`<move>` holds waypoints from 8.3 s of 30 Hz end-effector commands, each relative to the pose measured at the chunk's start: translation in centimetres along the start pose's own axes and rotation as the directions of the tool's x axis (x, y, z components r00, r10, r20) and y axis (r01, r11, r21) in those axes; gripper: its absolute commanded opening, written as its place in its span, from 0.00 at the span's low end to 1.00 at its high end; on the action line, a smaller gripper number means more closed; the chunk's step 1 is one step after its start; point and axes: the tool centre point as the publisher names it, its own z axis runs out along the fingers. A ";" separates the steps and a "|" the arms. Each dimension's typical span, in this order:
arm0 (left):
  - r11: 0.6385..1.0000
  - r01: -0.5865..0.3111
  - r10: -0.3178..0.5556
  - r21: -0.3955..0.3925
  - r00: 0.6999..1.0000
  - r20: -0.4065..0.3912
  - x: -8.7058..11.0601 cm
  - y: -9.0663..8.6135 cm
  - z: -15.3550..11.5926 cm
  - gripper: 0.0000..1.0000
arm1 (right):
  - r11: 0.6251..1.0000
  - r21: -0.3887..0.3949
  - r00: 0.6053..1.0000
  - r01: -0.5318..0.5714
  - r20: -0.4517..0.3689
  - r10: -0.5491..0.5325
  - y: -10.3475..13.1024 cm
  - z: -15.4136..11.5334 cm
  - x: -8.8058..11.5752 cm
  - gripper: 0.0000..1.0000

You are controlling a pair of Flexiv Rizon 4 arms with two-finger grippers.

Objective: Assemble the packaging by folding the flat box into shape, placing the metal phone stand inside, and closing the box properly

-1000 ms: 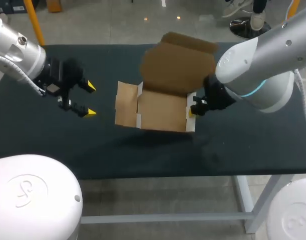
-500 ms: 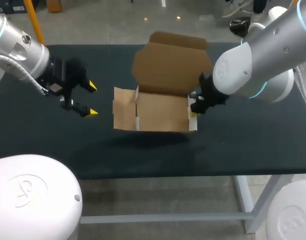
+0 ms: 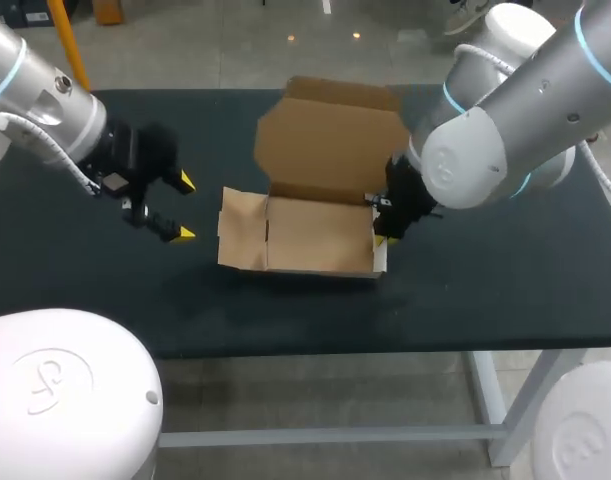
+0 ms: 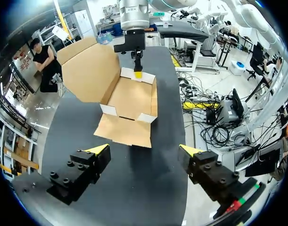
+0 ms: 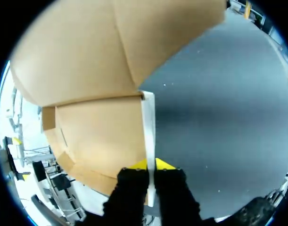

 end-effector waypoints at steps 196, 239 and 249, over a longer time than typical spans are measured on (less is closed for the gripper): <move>0.999 -0.006 0.004 -0.045 1.000 -0.030 0.1 0.4 1.3 1.00 | 0.999 0.043 0.856 -0.018 0.517 -0.007 0.3 4.6 -0.5 0.00; 0.999 -0.006 0.004 -0.045 1.000 -0.030 0.1 0.4 1.3 1.00 | 1.000 0.006 0.938 0.013 0.347 -0.014 -0.1 4.4 0.5 0.00; 0.999 -0.006 0.004 -0.045 1.000 -0.030 0.1 0.4 1.3 1.00 | 1.000 0.008 0.941 -0.005 0.339 0.002 0.0 4.4 0.3 0.00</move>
